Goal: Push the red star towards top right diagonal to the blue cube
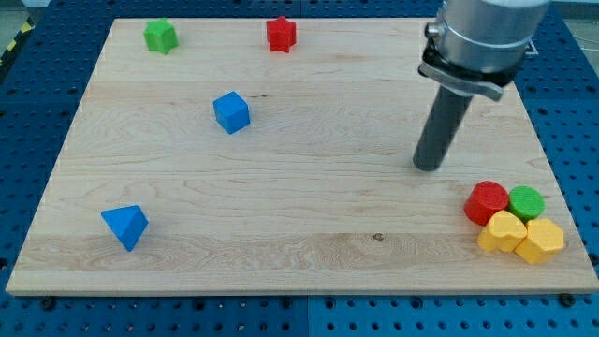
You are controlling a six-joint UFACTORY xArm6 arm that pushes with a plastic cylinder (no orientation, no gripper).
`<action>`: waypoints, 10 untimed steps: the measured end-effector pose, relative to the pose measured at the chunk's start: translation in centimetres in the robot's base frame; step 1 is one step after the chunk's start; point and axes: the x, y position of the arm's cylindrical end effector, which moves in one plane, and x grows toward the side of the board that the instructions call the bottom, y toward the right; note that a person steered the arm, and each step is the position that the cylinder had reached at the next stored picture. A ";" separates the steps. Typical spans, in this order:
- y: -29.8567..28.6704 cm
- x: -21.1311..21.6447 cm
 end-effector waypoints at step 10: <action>-2.1 -15.7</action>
